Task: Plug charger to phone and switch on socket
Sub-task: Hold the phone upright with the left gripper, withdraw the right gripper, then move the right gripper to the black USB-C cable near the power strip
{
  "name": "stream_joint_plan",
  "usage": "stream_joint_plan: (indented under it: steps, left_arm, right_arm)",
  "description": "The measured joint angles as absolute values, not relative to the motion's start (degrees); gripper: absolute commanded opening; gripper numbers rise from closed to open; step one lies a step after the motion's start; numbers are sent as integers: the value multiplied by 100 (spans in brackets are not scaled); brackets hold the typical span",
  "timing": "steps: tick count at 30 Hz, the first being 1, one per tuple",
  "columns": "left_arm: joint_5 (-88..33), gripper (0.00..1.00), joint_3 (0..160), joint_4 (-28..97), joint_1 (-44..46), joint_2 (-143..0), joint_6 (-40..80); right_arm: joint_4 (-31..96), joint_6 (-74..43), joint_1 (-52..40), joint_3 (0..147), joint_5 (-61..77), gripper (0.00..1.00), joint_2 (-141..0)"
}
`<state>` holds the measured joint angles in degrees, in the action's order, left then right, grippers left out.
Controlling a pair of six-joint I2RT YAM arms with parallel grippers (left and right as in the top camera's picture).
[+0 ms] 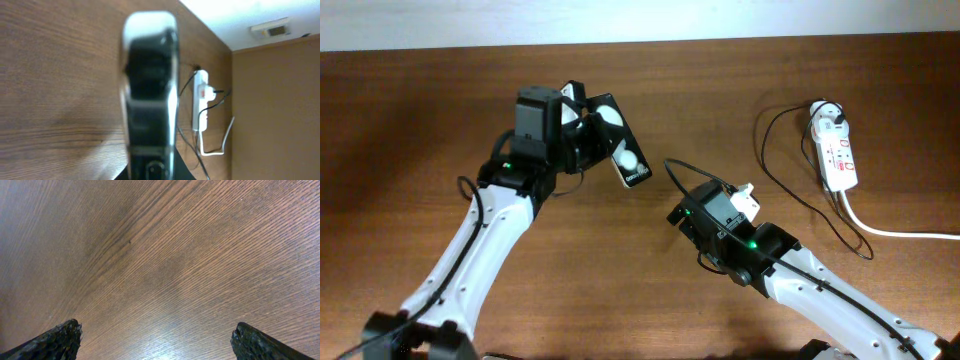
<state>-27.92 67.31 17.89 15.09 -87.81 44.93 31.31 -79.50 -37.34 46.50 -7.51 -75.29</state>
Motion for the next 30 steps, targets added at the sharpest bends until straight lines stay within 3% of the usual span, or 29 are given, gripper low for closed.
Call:
stream_joint_plan:
  steps: [4, 11, 18, 30]
  left_arm:
    - [-2899, 0, 6742, 2008, 1505, -9107, 4416]
    - [-3153, 0, 6810, 3538, 1505, -9249, 3548]
    - [-3468, 0, 6814, 3225, 1505, -9900, 3350]
    - [-7266, 0, 6816, 3234, 661, -10092, 3046]
  right_arm:
    - [3131, -7948, -3734, 4650, -751, 99, -7529]
    - [3131, -7948, -3734, 4650, -753, 99, -7529]
    - [3179, -7948, -3734, 4650, -751, 99, -7529]
    - [3391, -7948, -3734, 4650, -908, 99, -7529]
